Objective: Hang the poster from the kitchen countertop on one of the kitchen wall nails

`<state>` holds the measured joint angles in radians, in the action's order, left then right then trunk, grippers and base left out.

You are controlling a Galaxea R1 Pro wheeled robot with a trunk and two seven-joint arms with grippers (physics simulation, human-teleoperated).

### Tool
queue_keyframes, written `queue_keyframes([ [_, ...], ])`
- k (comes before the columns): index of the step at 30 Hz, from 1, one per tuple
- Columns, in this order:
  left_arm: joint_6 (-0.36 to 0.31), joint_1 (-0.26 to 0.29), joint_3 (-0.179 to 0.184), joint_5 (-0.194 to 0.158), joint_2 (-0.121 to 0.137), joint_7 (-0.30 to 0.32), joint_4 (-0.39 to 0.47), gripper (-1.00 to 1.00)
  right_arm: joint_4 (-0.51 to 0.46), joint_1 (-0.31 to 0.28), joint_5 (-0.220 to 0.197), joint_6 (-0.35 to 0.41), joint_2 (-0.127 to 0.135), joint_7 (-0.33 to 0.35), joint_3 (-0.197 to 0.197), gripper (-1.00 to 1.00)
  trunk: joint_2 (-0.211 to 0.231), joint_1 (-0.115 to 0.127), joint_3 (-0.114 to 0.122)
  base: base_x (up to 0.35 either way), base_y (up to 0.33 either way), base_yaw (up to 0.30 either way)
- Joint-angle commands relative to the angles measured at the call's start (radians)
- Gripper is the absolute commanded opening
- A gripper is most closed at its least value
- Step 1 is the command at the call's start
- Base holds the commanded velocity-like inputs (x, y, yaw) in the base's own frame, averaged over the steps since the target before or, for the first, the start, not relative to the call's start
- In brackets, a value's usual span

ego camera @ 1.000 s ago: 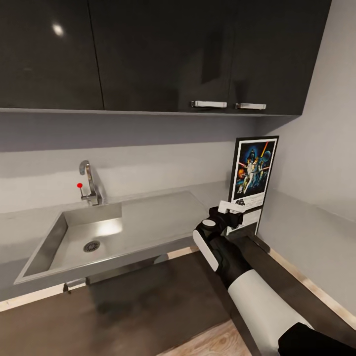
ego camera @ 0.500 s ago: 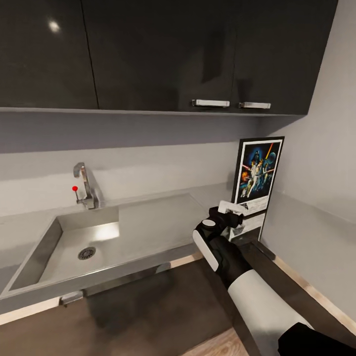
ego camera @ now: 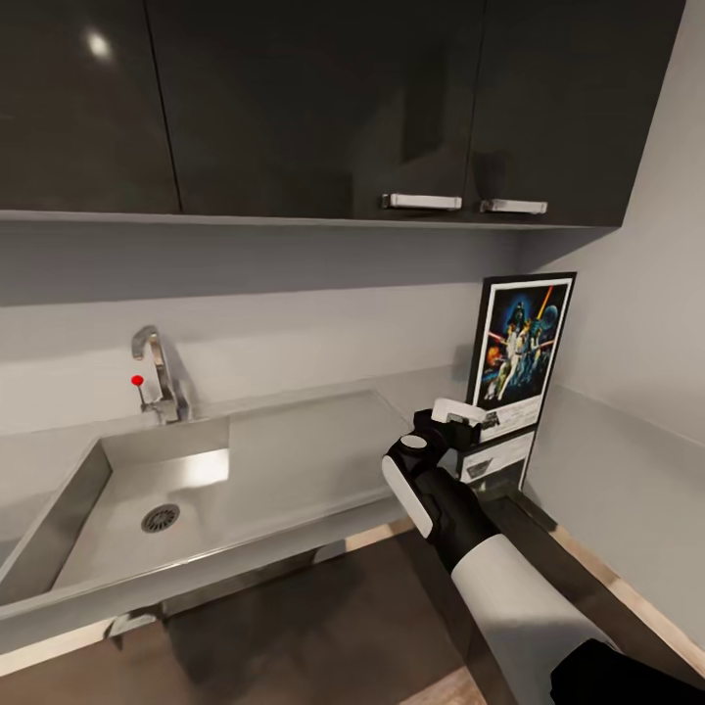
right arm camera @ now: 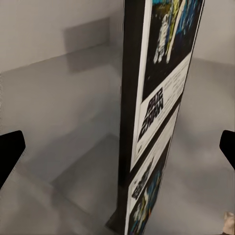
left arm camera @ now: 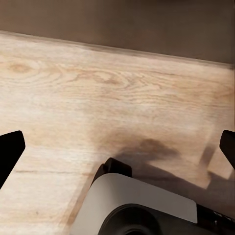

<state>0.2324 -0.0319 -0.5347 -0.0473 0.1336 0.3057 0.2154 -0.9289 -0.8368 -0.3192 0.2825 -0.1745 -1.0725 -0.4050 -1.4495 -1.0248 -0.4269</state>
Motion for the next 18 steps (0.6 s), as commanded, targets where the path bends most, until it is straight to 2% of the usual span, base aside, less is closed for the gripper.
queue_keyframes([
  [1, -0.001, 0.000, -0.004, -0.005, 0.000, 0.007, 0.001, 1.00, -0.001, -0.001, -0.003, 0.010, 0.000, -0.006, -0.002, 1.00, -0.001, 0.000, -0.001, 0.076, 0.000, 0.000],
  [6, -0.001, 0.000, -0.004, -0.005, 0.000, 0.007, 0.001, 1.00, 0.001, 0.002, -0.003, 0.009, 0.000, -0.005, -0.002, 1.00, -0.001, 0.000, -0.001, 0.026, 0.000, 0.000],
  [11, -0.001, 0.000, -0.004, -0.005, 0.001, 0.007, 0.001, 1.00, 0.054, 0.007, -0.003, -0.074, 0.000, -0.003, -0.002, 1.00, -0.001, 0.000, -0.001, 0.004, 0.000, 0.000],
  [18, -0.001, 0.000, -0.004, -0.005, 0.001, 0.007, 0.001, 1.00, 0.095, 0.007, -0.003, -0.106, 0.000, 0.000, -0.003, 1.00, -0.001, 0.000, -0.001, 0.000, 0.000, 0.000],
])
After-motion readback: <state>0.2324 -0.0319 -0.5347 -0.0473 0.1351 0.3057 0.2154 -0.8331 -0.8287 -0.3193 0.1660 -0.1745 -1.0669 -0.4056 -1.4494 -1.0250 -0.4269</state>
